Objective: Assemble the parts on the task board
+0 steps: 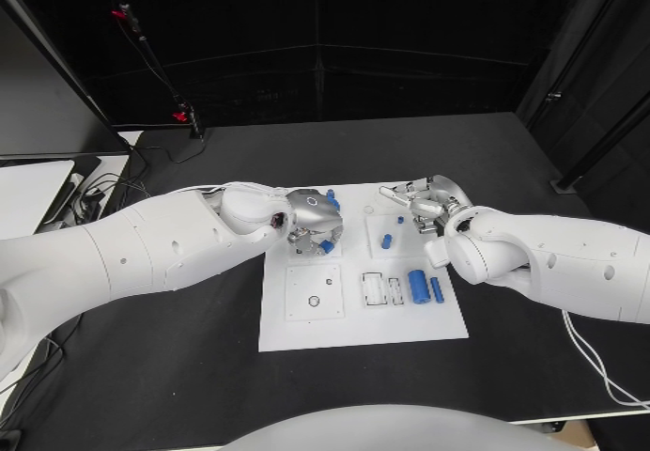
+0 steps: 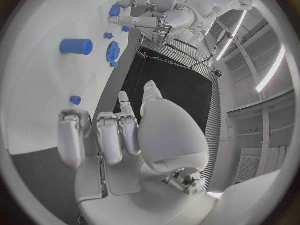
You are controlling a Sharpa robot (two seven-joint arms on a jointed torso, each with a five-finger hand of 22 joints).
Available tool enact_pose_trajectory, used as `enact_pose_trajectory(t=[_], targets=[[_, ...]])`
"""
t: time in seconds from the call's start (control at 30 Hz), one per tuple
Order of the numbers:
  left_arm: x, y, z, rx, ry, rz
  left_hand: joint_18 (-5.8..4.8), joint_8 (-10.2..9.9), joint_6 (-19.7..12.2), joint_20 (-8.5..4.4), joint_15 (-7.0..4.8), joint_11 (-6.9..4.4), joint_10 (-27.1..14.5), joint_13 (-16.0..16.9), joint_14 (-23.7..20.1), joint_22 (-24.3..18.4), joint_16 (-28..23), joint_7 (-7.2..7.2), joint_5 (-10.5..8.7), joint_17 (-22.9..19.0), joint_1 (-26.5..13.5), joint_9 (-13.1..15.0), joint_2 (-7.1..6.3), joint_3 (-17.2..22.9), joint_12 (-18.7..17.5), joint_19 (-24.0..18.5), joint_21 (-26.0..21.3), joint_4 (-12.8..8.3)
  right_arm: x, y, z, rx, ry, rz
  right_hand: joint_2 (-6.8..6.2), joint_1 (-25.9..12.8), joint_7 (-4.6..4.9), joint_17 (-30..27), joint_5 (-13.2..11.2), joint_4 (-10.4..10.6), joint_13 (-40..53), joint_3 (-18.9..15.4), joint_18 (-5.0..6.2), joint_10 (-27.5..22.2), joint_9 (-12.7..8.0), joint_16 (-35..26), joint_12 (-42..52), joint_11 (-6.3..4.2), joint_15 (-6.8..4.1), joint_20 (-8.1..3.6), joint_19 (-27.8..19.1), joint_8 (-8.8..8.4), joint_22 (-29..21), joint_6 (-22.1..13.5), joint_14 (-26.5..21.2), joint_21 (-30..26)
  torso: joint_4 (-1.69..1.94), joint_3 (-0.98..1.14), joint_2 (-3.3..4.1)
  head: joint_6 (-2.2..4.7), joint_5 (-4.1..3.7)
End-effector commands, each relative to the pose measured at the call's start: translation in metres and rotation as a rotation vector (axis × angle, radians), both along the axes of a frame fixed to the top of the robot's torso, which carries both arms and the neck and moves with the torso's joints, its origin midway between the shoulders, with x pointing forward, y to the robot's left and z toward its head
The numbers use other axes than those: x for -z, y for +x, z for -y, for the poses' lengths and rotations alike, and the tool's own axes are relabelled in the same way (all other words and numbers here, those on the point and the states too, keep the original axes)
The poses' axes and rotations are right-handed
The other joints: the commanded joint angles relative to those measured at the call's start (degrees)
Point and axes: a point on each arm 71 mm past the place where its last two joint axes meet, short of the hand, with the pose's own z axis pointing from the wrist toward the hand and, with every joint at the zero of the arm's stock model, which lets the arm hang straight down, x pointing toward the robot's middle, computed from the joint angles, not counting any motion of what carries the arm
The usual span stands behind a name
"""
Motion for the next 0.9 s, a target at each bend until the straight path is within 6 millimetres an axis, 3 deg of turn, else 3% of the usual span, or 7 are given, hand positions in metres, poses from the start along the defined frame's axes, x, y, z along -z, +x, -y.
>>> enact_pose_trajectory(t=[0.03,0.63,0.9], targets=[[-0.0002,0.0005,0.0008,-0.006,0.008,0.002,-0.38,0.21,0.24,0.54,0.2,0.12,5.97,15.08,6.0,15.09,0.05,-0.06,0.08,15.1,0.31,0.0,0.26,0.32,0.2,5.98,0.18,0.08,-0.0012,0.0001,-0.0017,-0.01,0.003,0.006,0.64,0.06,-0.06,15.1,0.37,-0.01,15.08,-0.29,0.9,6.06,-0.07,0.14,0.19,0.42,0.47,0.41,2.56,0.27,12.97,0.39,5.95,-0.21,0.05,0.0,-0.01,0.08,0.03],[0.0029,-0.0003,0.0019,0.001,0.017,-0.012,-0.38,0.9,1.97,0.64,-0.07,-0.2,5.97,15.08,6.0,15.09,0.05,-0.41,0.34,15.1,0.99,0.11,1.43,1.83,0.2,5.98,0.18,-0.04,-0.0012,0.0003,-0.0023,-0.01,0.003,0.007,0.64,0.06,-0.06,15.1,0.37,-0.01,15.08,-0.29,0.9,6.06,-0.07,0.14,0.19,0.42,0.47,0.41,2.56,0.27,12.97,0.39,5.95,-0.21,0.02,-0.01,-0.04,0.32,0.24],[0.0026,-0.001,0.0,0.022,-0.01,0.001,-0.38,1.42,4.22,0.66,-0.51,-0.78,5.97,15.08,6.0,15.09,0.05,-1.07,2.16,15.1,2.06,0.3,2.58,3.72,0.2,5.98,0.18,-0.37,-0.0011,0.0004,-0.002,-0.009,0.003,0.007,0.64,0.06,-0.06,15.1,0.37,-0.01,15.08,-0.29,0.9,6.06,-0.07,0.14,0.19,0.42,0.47,0.41,2.56,0.27,12.97,0.39,5.95,-0.21,0.07,0.02,-0.06,0.59,0.22]])
